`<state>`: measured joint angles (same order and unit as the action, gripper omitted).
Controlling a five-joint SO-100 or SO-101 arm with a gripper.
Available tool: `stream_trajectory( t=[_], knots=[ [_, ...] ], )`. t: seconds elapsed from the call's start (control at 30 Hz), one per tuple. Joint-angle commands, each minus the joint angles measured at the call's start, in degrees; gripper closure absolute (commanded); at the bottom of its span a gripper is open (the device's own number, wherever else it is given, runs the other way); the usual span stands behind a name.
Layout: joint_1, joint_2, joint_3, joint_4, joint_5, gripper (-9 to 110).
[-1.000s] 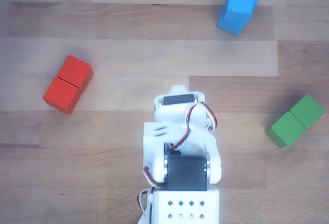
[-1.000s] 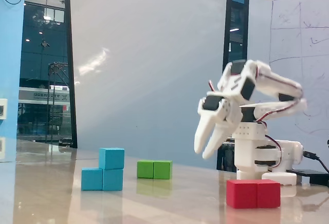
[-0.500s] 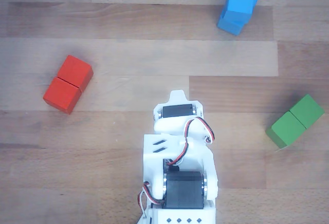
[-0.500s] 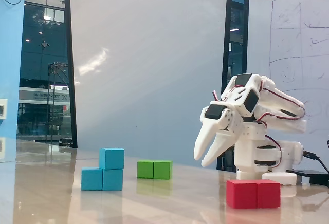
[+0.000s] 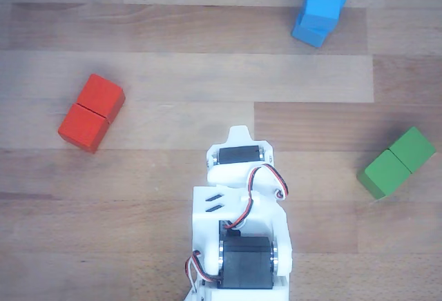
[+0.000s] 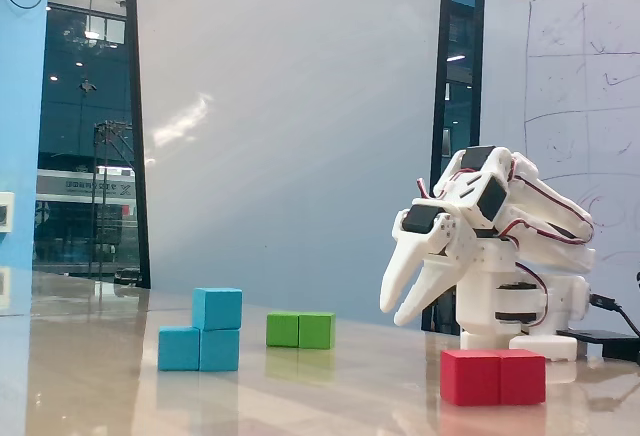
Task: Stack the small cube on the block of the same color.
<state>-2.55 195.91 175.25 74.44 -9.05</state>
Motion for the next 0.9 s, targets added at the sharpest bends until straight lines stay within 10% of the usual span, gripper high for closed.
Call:
stream_trajectory(
  t=[0.0,0.87],
  knots=[
    [-0.7,1.8,-0.5,0.4,-0.2,93],
    [-0.5,1.8,-0.6,0.4,-0.1,102]
  ],
)
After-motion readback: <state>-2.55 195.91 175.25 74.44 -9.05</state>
